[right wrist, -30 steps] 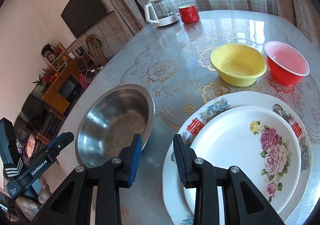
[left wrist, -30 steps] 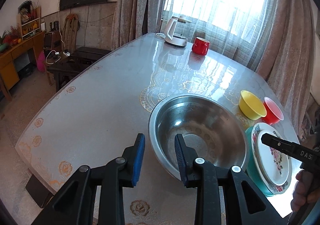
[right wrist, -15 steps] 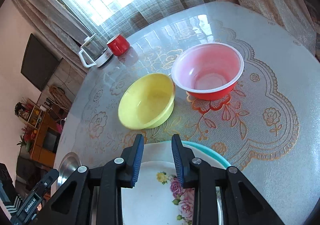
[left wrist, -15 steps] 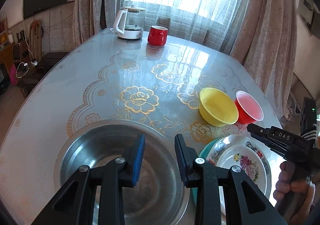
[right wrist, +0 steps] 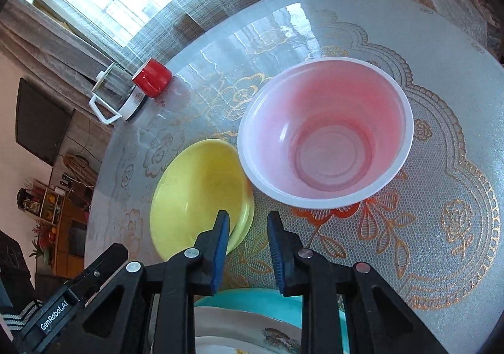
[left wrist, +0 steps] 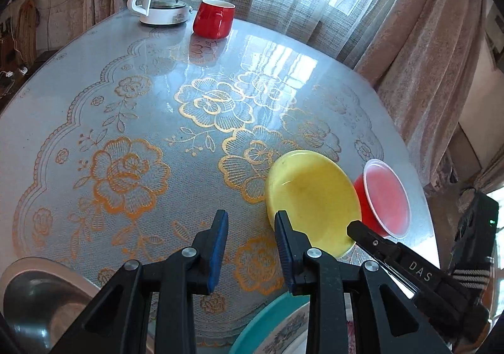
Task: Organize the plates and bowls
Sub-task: 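Grasp the yellow bowl's rim with both grippers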
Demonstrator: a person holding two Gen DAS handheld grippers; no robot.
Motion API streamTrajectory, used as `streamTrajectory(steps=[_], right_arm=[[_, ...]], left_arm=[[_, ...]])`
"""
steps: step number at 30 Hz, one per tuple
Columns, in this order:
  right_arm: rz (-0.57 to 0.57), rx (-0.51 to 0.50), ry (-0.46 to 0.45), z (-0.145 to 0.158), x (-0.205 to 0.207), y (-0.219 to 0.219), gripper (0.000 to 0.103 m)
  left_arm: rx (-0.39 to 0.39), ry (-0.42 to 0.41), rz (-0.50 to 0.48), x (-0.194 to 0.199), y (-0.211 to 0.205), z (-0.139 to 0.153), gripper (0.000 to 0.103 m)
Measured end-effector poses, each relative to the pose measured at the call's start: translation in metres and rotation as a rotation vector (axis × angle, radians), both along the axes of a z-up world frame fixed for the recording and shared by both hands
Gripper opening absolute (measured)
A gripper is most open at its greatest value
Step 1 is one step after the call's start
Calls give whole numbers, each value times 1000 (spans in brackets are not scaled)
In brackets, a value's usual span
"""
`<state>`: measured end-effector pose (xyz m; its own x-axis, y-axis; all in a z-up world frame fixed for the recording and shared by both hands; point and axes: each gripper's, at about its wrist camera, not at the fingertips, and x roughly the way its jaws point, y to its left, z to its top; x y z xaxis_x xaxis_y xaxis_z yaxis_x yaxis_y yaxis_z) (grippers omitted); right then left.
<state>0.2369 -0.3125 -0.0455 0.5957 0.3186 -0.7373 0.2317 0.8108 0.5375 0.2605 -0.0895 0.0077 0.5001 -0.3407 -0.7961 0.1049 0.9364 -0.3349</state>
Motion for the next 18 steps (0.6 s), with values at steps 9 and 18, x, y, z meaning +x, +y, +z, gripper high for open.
streamTrajectory(steps=[9,18], right_arm=[[47,-52,-42,3,-1,9,14],[41,-41,-18,-1,1,7,13]], left_arm=[[-7,-15,-83,0,-24,-6,5],[-113,26,23,2,9,-5,15]])
